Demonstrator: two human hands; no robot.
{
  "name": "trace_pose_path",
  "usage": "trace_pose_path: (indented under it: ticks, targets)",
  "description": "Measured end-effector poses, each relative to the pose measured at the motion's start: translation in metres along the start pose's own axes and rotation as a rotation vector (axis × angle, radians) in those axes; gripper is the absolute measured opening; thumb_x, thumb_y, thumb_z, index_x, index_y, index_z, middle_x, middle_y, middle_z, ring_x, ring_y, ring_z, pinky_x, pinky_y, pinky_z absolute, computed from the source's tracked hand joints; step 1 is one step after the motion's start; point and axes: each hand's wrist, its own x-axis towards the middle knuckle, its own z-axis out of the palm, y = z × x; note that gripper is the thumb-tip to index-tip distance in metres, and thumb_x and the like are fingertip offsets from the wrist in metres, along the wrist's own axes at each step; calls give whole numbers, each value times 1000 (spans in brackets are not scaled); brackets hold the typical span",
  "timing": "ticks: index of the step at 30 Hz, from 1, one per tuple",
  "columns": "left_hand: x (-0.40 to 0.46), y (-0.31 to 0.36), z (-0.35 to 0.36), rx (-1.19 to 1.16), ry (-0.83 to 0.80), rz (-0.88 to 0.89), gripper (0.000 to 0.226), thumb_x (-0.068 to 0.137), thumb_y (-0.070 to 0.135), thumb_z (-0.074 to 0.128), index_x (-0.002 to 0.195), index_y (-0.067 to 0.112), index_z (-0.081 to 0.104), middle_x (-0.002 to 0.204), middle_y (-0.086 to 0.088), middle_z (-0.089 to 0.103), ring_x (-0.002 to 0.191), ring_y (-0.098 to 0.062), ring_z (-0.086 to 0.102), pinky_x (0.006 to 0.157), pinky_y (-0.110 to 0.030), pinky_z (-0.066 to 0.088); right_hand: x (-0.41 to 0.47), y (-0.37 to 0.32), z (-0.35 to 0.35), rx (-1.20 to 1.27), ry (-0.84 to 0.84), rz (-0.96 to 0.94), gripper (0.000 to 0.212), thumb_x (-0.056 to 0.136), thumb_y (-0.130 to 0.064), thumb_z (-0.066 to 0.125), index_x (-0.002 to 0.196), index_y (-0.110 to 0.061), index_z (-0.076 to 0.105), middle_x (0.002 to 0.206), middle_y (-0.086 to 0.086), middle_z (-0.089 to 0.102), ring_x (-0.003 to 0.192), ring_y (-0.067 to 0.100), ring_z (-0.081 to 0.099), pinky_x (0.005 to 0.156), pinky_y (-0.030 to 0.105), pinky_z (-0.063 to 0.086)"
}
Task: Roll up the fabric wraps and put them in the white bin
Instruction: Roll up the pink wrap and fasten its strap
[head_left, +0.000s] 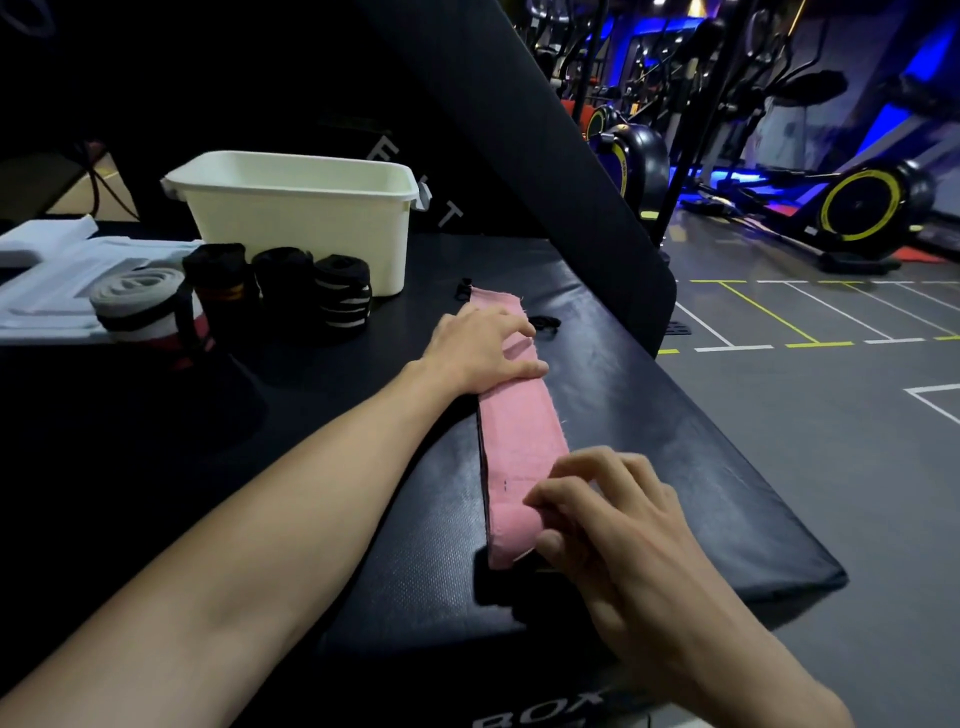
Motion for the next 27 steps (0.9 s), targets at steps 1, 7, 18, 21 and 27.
trace_pose_path:
  ticks: [1, 7, 18, 21, 27]
  targets:
    - [0, 0, 0, -7, 12, 2, 60, 84, 74, 62, 134, 40, 61, 144, 12, 56, 134, -24, 44, 107, -47, 37, 2, 0, 1, -7, -4, 4, 23, 101, -49, 41, 113, -37, 57, 113, -20, 51, 103, 11, 47, 81, 35, 41]
    - [-1, -2, 1, -51, 70, 5, 53, 81, 72, 67, 122, 38, 68, 132, 12, 60, 127, -20, 48, 102, -43, 44, 20, 7, 6, -88, -5, 31, 22, 103, -36, 36, 102, -36, 58, 92, -17, 58, 84, 14, 55, 77, 42, 46]
    - [-1, -4, 3, -83, 78, -14, 48, 81, 72, 67, 112, 36, 71, 124, 13, 64, 121, -19, 49, 95, -39, 43, 42, 5, 6, -175, -9, 69, 3, 92, -31, 59, 93, -34, 58, 97, -17, 53, 96, 16, 47, 79, 40, 35]
    - [-2, -4, 3, -93, 75, -21, 48, 81, 72, 67, 112, 37, 71, 123, 14, 64, 121, -20, 49, 97, -40, 42, 45, 1, 6, -155, 46, 51, 11, 92, -26, 60, 97, -34, 63, 91, -16, 58, 84, 16, 54, 72, 40, 41]
    - [-2, -5, 4, -116, 79, -31, 47, 81, 72, 68, 112, 38, 71, 122, 15, 64, 121, -19, 48, 101, -40, 40, 43, -9, 11, -149, 212, 27, 15, 87, -9, 68, 91, -22, 62, 79, -6, 63, 71, 23, 59, 67, 42, 45]
